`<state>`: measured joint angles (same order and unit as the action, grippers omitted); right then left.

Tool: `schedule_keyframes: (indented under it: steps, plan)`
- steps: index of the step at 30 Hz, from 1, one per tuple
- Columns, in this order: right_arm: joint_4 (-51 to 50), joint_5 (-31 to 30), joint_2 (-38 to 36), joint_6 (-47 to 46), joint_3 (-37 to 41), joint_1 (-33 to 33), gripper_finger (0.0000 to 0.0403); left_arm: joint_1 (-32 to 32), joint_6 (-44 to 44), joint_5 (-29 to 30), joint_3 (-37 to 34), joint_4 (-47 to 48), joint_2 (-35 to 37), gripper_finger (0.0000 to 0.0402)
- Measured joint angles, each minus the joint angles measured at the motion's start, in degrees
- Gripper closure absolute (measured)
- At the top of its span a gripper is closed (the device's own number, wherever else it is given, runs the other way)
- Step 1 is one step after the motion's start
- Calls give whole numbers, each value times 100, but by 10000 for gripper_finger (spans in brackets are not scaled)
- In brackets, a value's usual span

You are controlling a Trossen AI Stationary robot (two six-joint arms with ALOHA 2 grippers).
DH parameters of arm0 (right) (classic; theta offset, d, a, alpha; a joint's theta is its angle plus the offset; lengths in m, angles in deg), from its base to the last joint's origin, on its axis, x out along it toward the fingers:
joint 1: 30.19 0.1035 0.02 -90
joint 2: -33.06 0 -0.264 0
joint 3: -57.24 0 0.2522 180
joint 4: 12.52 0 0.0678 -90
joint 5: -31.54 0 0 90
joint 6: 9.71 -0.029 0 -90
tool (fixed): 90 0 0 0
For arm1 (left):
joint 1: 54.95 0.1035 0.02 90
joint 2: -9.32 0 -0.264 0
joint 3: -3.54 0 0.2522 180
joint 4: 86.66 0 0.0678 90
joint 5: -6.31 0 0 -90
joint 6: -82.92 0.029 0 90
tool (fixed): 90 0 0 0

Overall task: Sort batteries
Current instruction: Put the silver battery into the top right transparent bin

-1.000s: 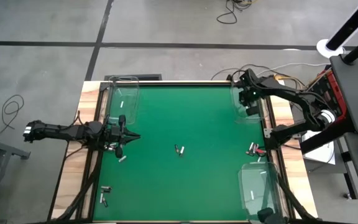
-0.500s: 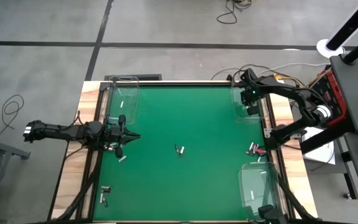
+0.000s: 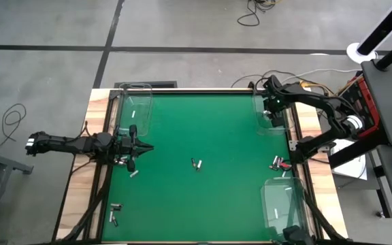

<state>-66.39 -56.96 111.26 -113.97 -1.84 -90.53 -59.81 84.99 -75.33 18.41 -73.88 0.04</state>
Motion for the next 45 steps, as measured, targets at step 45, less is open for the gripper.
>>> schedule_keyframes:
  steps: [45]
  plan:
    - [-331, -1040, 4230, -1470, -4901, 6957, 239, -2, 42, -496, -9, -39, 0, 393]
